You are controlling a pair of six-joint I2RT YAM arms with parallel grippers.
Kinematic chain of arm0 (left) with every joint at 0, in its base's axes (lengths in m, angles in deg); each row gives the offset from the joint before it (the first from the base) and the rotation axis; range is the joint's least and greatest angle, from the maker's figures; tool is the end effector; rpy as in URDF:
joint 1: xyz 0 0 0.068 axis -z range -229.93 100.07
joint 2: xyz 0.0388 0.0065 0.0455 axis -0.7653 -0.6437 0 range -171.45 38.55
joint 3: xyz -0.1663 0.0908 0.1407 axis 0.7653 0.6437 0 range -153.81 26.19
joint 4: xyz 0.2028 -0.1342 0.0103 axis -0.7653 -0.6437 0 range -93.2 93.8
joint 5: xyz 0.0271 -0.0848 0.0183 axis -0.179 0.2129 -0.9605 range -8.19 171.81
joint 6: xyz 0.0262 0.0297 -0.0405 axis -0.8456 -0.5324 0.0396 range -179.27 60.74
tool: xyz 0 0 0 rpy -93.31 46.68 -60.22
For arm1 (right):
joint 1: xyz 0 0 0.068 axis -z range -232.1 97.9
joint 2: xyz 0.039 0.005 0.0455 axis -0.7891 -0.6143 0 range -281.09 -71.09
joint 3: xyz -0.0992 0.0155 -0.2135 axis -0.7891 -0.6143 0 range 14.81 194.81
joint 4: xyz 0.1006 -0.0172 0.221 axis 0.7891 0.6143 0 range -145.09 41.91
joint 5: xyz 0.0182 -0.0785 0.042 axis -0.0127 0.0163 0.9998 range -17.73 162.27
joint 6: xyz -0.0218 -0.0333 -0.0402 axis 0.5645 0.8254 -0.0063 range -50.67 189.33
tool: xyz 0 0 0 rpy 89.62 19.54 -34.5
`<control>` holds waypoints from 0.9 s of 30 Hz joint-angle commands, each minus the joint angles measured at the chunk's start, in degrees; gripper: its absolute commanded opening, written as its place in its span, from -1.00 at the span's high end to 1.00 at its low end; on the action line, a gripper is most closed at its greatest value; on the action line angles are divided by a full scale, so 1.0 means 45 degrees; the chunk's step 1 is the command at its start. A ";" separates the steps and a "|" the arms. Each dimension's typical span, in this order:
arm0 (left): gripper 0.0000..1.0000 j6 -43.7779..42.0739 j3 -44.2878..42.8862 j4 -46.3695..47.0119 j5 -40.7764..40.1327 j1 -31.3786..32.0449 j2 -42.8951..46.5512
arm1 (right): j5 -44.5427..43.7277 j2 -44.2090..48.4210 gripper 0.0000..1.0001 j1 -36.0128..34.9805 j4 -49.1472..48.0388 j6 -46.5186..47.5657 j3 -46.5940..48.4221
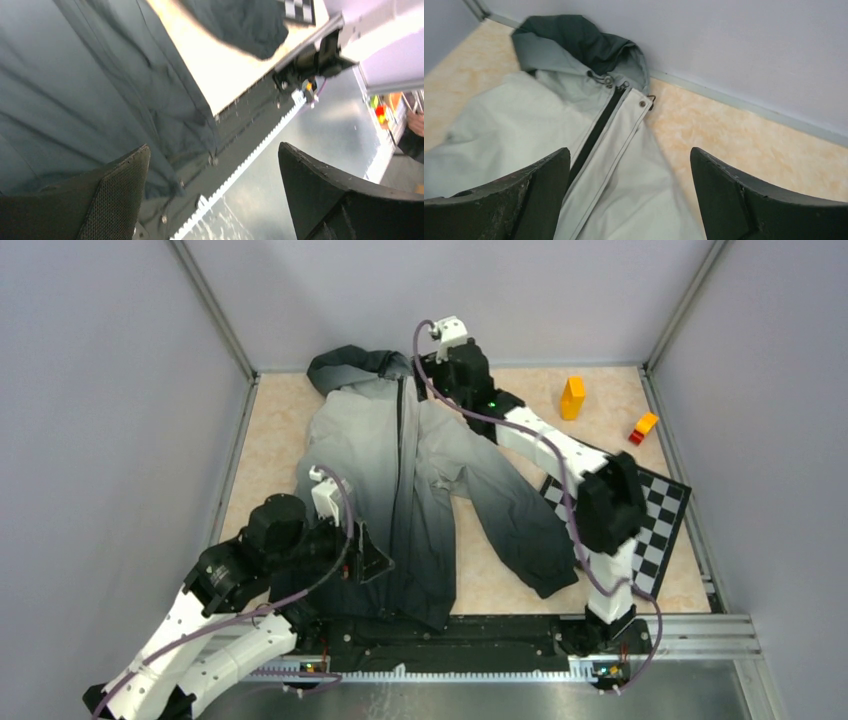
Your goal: Zip up the jacket
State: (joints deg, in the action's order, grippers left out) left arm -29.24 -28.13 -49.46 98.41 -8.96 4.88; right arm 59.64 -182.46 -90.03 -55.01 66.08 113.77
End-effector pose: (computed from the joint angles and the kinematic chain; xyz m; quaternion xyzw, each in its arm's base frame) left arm 0.0805 -0.0848 0.3140 0.1518 0.8574 -0.3790 0.3133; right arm 0.3566 0.2670 0.3094 -0.1653 0.7604 0.1385 0.6126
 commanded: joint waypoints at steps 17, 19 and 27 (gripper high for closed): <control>-0.97 -0.3056 -0.5284 0.5490 -0.4380 0.0048 -0.1243 | -0.0792 1.5649 -0.79 -0.0555 0.1346 -0.2340 -0.7316; -0.97 -0.3341 -0.5719 0.5765 -0.4354 0.0036 -0.1352 | -0.1268 1.6260 -0.79 -0.0555 0.1568 -0.2221 -0.7312; -0.97 -0.3763 -0.6987 0.6385 -0.4583 0.0036 -0.1598 | -0.2710 1.6681 -0.83 -0.0555 0.2786 -0.2172 -0.6677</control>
State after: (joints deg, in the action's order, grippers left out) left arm -43.95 -56.87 -25.28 78.89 -8.96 -1.35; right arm 51.69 -107.36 -92.46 -46.49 55.70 82.60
